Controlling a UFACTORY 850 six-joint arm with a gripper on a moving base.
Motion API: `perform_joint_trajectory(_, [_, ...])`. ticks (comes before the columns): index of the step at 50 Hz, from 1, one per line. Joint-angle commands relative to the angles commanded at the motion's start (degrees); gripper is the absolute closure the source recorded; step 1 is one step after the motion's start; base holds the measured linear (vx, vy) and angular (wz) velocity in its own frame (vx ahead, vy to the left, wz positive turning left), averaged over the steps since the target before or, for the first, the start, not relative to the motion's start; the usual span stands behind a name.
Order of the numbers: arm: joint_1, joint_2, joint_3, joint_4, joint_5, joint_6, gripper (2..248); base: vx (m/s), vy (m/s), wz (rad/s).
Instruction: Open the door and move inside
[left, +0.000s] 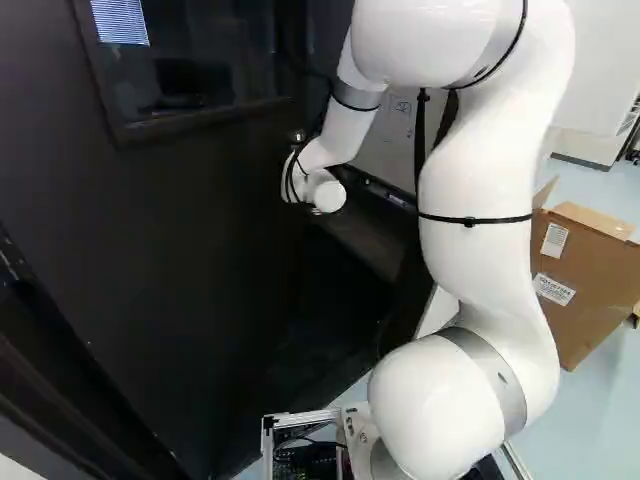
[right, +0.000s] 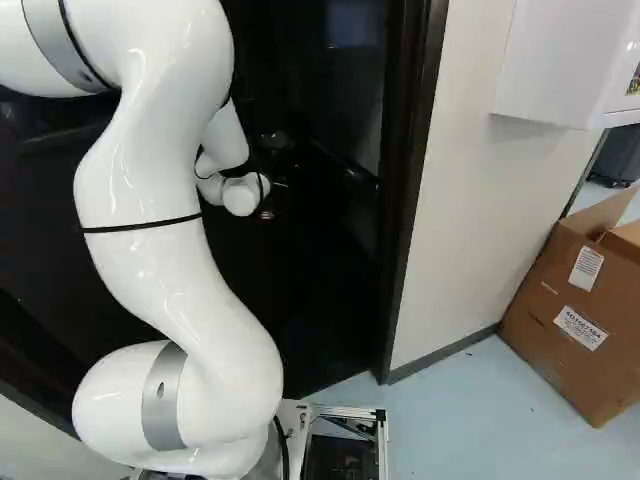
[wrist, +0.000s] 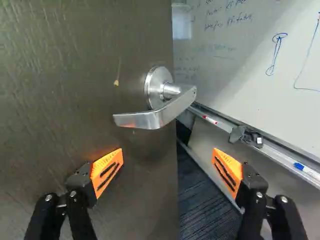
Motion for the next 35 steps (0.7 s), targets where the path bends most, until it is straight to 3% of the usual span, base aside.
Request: perform_joint_trajectory(35, [4.8,-4.6,-5.7,1.5,0.0,0.0,3,0.0,0.0,0.0])
